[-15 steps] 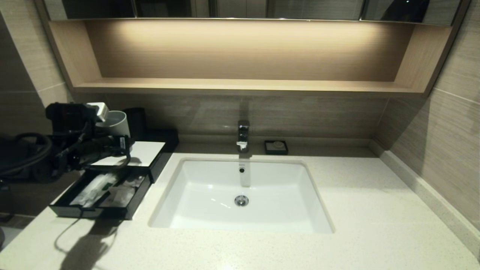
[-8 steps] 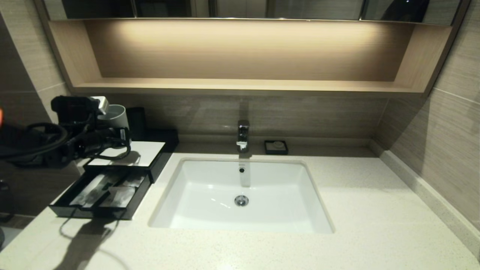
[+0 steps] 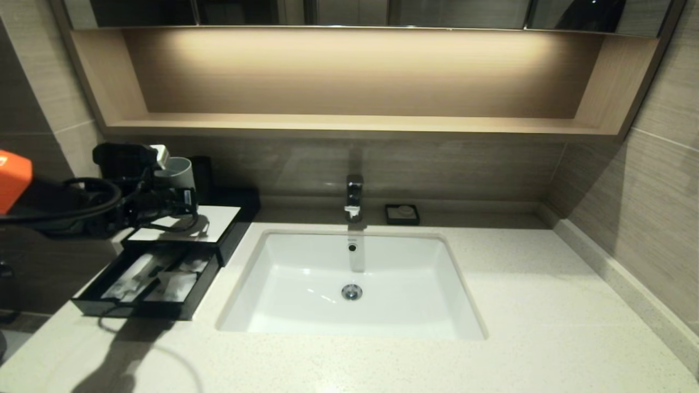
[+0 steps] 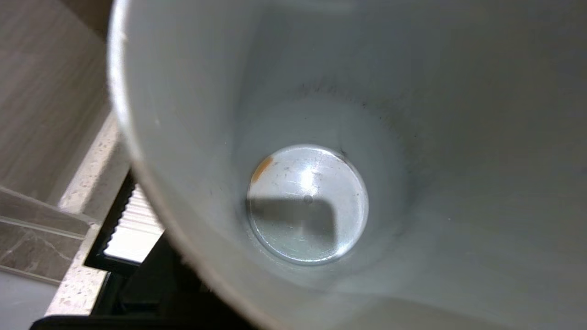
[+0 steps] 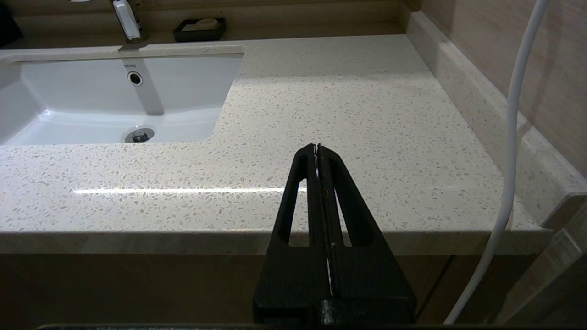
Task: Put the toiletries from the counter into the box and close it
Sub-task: Place the cup on the storage box
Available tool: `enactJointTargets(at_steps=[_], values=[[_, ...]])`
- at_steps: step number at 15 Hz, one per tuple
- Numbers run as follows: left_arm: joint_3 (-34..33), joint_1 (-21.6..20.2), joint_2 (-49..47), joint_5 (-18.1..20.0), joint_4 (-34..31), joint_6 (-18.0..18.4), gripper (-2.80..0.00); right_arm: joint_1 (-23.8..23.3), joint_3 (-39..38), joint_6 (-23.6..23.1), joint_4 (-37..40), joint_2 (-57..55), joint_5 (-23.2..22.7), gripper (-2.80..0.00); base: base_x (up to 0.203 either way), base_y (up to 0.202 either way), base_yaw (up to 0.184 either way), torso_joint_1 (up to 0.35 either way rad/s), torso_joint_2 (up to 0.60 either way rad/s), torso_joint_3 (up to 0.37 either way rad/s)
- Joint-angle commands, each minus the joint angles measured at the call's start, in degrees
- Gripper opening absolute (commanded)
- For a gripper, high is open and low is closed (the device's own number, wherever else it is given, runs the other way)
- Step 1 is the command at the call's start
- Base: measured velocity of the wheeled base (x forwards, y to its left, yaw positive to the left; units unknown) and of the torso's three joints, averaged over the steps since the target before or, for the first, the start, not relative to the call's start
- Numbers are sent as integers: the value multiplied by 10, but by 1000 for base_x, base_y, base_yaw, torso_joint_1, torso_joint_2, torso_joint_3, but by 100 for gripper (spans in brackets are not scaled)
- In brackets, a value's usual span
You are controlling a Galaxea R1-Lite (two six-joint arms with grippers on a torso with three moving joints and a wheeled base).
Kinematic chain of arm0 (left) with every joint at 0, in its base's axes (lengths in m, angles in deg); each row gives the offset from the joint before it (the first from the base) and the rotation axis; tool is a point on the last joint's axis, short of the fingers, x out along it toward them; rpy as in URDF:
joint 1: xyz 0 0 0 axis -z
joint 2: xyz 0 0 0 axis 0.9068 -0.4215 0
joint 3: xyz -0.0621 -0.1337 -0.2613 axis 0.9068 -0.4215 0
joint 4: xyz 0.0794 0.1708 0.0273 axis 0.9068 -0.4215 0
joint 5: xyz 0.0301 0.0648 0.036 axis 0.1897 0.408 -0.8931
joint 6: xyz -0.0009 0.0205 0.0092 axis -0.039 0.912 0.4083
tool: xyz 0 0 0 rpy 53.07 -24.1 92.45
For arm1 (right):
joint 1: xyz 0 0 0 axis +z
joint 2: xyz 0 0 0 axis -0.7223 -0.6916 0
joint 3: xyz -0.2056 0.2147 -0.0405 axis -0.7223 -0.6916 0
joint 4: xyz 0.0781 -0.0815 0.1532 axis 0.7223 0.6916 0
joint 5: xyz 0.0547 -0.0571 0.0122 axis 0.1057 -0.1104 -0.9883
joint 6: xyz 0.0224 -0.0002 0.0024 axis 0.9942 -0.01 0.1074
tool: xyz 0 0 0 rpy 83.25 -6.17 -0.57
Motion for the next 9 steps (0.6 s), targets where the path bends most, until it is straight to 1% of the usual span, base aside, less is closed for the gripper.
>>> enactJointTargets(at_steps=[1, 9], values=[[8, 3, -14, 0, 1, 0, -280, 0, 0, 0, 0, -1, 0, -280, 0, 0, 0, 0, 0, 0], [31, 11, -39, -1, -1, 1, -280, 0, 0, 0, 0, 0, 0, -280, 0, 0, 0, 0, 0, 0]])
